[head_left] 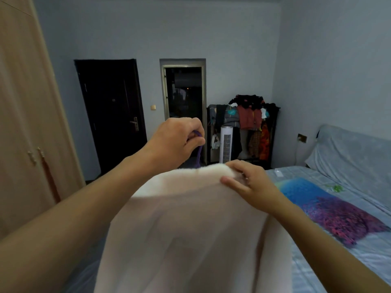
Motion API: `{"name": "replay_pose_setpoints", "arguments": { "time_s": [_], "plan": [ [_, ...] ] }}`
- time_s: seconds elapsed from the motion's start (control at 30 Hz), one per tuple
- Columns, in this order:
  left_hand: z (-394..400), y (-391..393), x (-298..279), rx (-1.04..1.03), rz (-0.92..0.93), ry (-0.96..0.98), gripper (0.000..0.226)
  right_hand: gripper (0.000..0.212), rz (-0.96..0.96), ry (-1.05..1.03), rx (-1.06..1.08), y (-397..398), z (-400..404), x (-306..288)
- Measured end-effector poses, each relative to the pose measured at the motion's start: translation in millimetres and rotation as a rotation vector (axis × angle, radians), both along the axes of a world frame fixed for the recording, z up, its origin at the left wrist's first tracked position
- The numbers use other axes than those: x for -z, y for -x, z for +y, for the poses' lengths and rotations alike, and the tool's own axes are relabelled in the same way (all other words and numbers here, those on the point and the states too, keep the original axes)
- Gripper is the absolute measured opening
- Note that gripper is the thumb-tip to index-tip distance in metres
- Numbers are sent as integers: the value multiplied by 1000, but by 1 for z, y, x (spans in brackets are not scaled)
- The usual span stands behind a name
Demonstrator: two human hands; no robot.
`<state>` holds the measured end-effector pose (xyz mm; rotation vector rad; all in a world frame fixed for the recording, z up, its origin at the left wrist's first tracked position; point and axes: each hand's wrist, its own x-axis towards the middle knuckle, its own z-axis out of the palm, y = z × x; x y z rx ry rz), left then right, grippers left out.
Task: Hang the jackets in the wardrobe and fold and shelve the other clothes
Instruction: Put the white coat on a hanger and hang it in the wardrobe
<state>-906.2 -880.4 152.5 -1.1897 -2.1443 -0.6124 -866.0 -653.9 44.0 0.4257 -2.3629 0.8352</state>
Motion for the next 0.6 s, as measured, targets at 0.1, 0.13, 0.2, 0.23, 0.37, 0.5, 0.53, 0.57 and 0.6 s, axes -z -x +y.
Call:
{"name": "replay_pose_setpoints", "arguments": {
  "time_s": [0.1,0.13,0.2,0.23,0.37,0.5,0.53,0.57,0.6],
  "plan": [
    [-6,2,8,-3,-22,17,3,19,-162,-8,-59,2,0,-5],
    [-7,4,12,-7,-32,25,3,15,-186,-14,-68,3,-2,-4],
    [-9,7,18,-14,-50,28,3,13,-171,-17,-72,5,-12,5],
    [-9,8,21,-14,-57,24,3,15,-136,-15,-66,5,-18,11],
    [-12,10,29,-26,-56,15,2,26,49,-20,32,5,-36,36],
    [-16,8,27,-31,-50,16,2,22,137,-36,98,3,-53,41],
    [-17,7,25,-34,-45,13,2,23,149,-32,103,2,-57,39],
    [-18,5,21,-39,-41,12,3,23,160,-24,106,2,-62,38],
    [-19,5,17,-44,-41,13,3,24,174,-17,109,1,-65,35]
  ]
}}
